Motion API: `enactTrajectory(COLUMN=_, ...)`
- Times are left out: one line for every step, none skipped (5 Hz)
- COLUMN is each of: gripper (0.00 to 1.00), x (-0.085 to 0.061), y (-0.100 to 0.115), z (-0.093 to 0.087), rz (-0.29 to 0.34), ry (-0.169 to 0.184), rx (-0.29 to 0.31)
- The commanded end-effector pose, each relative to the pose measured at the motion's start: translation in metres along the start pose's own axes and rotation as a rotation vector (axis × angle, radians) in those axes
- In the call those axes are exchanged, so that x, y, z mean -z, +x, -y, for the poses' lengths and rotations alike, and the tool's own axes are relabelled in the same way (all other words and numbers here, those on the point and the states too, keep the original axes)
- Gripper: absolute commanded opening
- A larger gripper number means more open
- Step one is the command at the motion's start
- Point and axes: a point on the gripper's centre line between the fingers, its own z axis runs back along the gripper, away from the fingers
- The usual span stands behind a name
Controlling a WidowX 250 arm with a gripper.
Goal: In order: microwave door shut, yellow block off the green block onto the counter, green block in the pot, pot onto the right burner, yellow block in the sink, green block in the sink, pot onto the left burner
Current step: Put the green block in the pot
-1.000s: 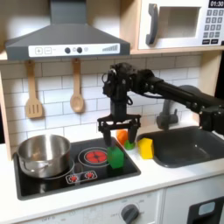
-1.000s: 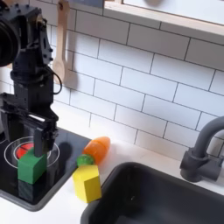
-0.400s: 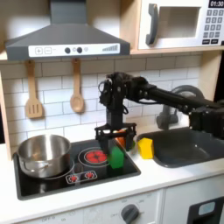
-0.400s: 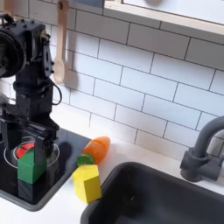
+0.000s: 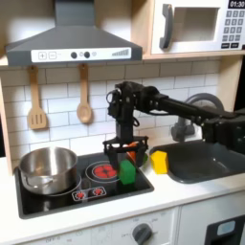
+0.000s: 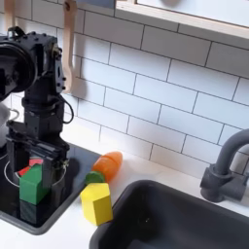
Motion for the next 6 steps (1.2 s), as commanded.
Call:
enactTrajectory(gripper=1.00, x=0.005, y=0.000, z=-0.003, rz=-0.008, ry=0.006, rx=-0.020)
enactTrajectory(gripper=1.00, x=0.009, y=0.001, z=-0.003, rz=-0.012, ry=0.004, rx=-0.014)
enactTrajectory(gripper=1.00, x=0.011, y=0.001, z=-0.003, rz=-0.014, ry=0.003, rx=-0.010)
enactTrajectory(gripper=1.00, x=0.015, y=0.002, z=-0.002, rz=-0.027, ry=0.002, rx=-0.006)
enactTrajectory(gripper=1.00, x=0.018, y=0.002, z=-0.003, rz=-0.033, ry=-0.001, rx=-0.005)
enactTrajectory(gripper=1.00, x=0.021, y=0.003, z=-0.005, rz=-0.024, ry=-0.004, rx=-0.002)
